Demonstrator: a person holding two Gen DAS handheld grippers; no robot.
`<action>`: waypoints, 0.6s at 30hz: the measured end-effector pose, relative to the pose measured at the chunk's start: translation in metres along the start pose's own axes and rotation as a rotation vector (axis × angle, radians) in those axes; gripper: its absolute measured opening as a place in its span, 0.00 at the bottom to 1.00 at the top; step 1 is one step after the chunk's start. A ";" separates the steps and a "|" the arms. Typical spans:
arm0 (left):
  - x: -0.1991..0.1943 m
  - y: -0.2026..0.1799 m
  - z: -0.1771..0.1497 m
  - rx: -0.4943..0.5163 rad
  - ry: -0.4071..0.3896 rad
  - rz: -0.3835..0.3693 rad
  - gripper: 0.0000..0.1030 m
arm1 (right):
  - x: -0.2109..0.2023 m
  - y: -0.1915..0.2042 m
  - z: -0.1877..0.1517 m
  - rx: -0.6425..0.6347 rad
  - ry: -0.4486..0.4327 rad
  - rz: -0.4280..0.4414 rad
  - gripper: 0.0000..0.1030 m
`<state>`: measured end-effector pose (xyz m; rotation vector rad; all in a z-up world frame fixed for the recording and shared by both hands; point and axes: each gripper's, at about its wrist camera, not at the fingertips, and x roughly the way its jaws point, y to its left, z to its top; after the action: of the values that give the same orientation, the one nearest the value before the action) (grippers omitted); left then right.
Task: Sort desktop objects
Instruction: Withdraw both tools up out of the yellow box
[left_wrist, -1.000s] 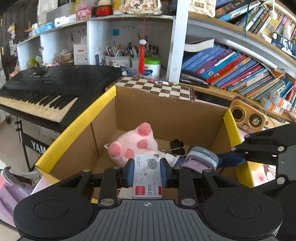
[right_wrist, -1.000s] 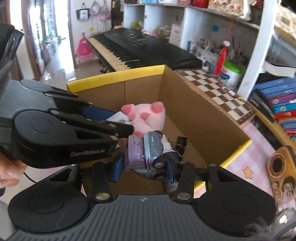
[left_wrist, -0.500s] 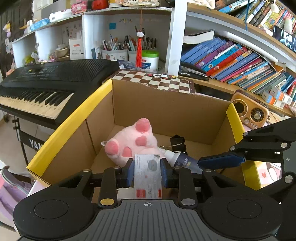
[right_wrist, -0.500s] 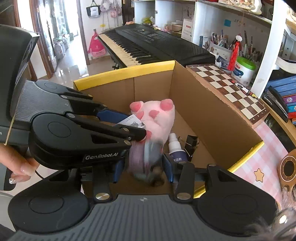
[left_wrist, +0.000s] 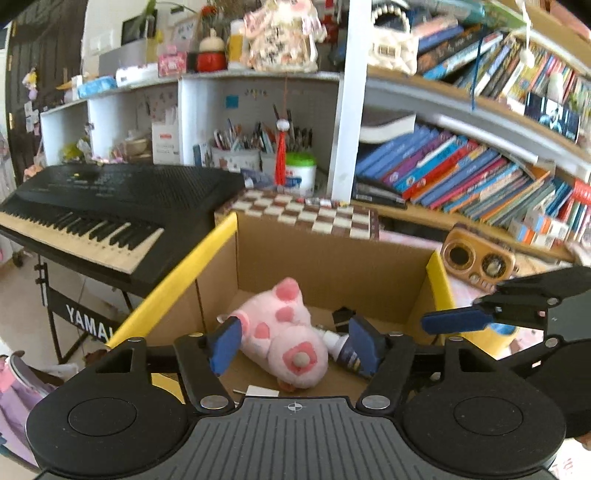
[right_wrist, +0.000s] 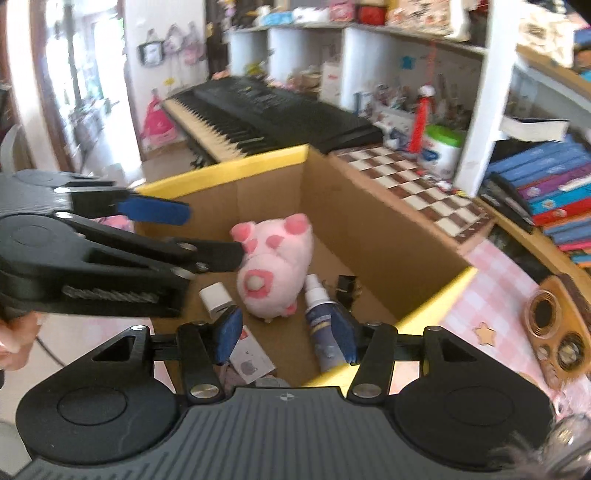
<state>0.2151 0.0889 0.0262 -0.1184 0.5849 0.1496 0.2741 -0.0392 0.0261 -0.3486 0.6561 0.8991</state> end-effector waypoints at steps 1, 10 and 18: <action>-0.004 0.001 0.001 -0.002 -0.011 0.000 0.65 | -0.006 -0.001 -0.001 0.020 -0.015 -0.018 0.49; -0.041 -0.009 0.007 0.041 -0.125 -0.029 0.70 | -0.059 -0.010 -0.015 0.185 -0.137 -0.161 0.49; -0.065 -0.013 -0.004 0.022 -0.138 -0.060 0.74 | -0.095 -0.004 -0.041 0.336 -0.176 -0.260 0.49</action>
<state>0.1619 0.0690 0.0600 -0.1031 0.4444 0.0917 0.2195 -0.1214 0.0571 -0.0497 0.5709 0.5514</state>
